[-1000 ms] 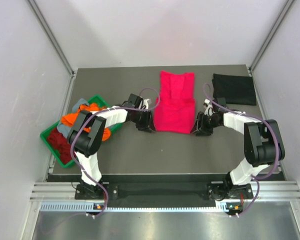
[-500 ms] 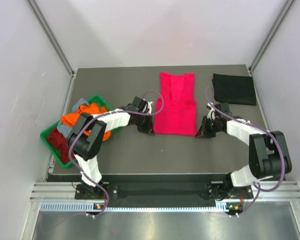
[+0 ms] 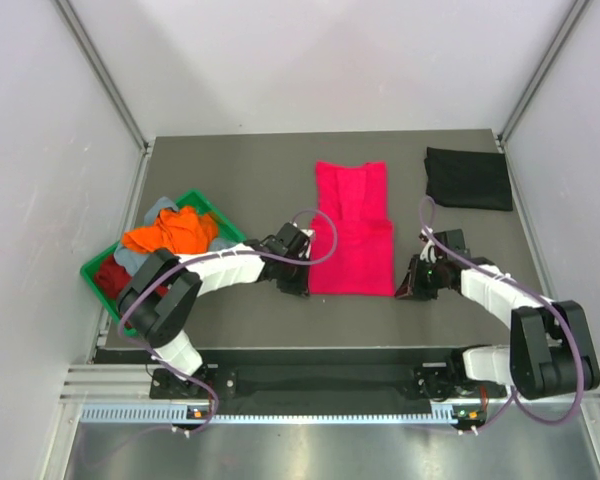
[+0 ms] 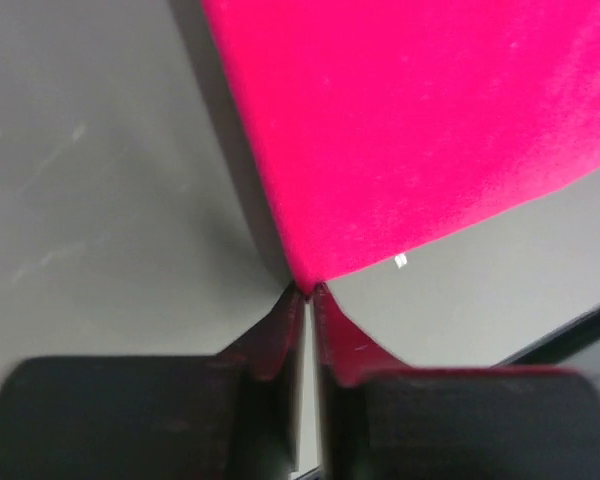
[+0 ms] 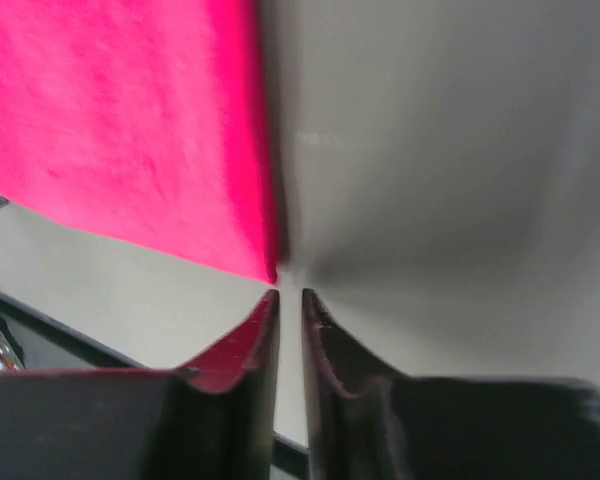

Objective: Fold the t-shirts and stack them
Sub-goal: Fold the tshirt

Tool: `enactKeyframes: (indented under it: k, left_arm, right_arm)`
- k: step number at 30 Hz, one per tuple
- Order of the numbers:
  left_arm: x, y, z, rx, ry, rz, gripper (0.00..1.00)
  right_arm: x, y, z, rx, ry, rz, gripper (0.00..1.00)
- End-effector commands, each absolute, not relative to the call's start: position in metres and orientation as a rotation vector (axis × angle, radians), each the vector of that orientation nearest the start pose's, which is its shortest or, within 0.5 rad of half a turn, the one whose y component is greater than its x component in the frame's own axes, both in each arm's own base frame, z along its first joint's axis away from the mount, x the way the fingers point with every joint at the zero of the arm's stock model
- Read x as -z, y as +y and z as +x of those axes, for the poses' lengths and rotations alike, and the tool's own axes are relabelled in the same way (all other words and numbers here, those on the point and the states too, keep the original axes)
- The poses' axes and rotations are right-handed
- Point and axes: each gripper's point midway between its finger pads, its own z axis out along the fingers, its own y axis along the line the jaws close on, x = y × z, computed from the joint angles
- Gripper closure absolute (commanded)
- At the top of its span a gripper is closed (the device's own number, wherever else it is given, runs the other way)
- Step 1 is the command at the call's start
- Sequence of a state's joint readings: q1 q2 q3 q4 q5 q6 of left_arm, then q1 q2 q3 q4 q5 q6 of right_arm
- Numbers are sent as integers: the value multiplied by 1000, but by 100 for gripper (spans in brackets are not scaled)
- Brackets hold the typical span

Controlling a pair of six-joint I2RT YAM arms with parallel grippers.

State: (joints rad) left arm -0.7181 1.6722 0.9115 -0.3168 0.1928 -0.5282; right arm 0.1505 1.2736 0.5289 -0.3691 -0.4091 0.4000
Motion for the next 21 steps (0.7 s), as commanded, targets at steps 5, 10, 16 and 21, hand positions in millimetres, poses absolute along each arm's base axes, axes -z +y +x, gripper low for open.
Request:
enactKeyframes:
  k: [5, 10, 16, 21]
  left_arm:
    - [-54, -247, 236, 433, 2722, 237, 66]
    - [-91, -262, 280, 419, 2603, 246, 65]
    - [-96, -292, 331, 546, 2536, 277, 66]
    - [-77, -301, 374, 576, 2544, 273, 67]
  right_arm:
    - [-46, 115, 225, -672, 2659, 238, 68]
    - [-76, 113, 263, -612, 2584, 228, 73]
    - [-90, 127, 318, -659, 2538, 137, 84]
    - [-86, 135, 357, -663, 2549, 69, 87]
